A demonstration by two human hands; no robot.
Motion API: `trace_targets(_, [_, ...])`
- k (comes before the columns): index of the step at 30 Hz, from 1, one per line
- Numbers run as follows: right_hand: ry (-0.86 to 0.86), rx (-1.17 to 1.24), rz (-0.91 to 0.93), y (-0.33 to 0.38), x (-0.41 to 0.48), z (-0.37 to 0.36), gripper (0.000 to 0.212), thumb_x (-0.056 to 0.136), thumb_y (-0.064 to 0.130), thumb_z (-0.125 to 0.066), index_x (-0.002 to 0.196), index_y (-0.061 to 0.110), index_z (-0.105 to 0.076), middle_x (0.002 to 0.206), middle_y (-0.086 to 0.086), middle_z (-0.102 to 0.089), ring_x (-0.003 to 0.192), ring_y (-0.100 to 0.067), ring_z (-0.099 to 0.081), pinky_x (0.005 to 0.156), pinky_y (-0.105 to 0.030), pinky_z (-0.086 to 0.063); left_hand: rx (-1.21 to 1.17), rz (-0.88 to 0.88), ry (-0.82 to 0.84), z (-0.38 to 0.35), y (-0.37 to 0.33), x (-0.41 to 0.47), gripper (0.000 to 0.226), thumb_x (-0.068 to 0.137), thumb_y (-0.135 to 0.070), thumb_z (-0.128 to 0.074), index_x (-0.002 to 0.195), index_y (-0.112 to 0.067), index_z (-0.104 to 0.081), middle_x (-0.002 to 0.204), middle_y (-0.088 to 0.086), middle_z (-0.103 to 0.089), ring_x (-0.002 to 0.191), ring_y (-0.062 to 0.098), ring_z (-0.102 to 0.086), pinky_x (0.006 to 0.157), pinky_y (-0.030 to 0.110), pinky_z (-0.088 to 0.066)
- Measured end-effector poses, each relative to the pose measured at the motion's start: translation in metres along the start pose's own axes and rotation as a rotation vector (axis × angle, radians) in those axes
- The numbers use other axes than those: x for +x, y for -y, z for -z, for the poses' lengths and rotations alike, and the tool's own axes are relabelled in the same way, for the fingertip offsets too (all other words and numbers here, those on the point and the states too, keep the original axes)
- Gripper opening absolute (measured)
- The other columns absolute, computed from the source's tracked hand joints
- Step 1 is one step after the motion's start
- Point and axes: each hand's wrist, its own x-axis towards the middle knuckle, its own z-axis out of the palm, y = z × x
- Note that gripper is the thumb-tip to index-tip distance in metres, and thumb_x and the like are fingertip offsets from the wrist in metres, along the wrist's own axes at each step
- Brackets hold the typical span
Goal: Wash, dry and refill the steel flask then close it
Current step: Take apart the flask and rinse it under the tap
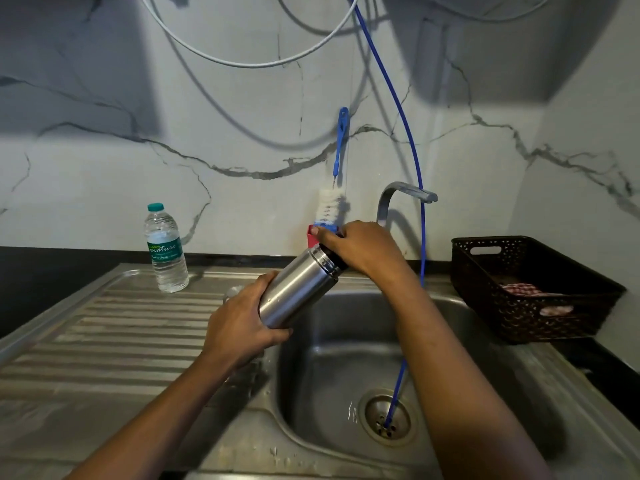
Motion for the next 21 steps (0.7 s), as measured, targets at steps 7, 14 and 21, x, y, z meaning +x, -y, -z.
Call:
trace_targets(7, [0.228,0.352,0.235,-0.021,-0.001,0.007,0.031,0.092,0.045,-0.051,0.109,0.019,-0.053,0.100,0.003,-0.060,0.082,-0.008,-0.059,0.057,-0.012,-0.044,-0.040,0.010,0.053,0.004,0.007,0.002,0.098,0.057,-0.048,-0.081,0.142,-0.035,-0.033,0.116,-0.005,-0.060,0.091,0.015,-0.056,0.072,0.030,-0.048])
trace_targets(14, [0.450,0.789,0.431,-0.042,-0.003,0.007,0.058,0.085,0.006,-0.064,0.135,0.027,-0.043,0.143,0.002,-0.041,0.129,-0.010,-0.043,0.100,-0.022,-0.043,-0.258,0.078,0.141,0.001,0.021,0.009,0.103,0.036,-0.063,-0.072,0.132,-0.035,-0.045,0.105,-0.003,-0.063,0.087,0.015,-0.061,0.070,0.028,-0.049])
trace_targets(21, [-0.004,0.107,-0.048,-0.003,-0.006,0.007,0.074,0.078,0.079,-0.026,0.094,0.015,-0.059,0.082,-0.004,-0.067,0.070,-0.017,-0.066,0.075,-0.032,-0.055,-0.119,0.016,0.065,0.003,0.014,0.006,0.096,0.056,-0.042,-0.086,0.139,-0.033,-0.038,0.111,-0.007,-0.058,0.086,0.010,-0.053,0.060,0.015,-0.034])
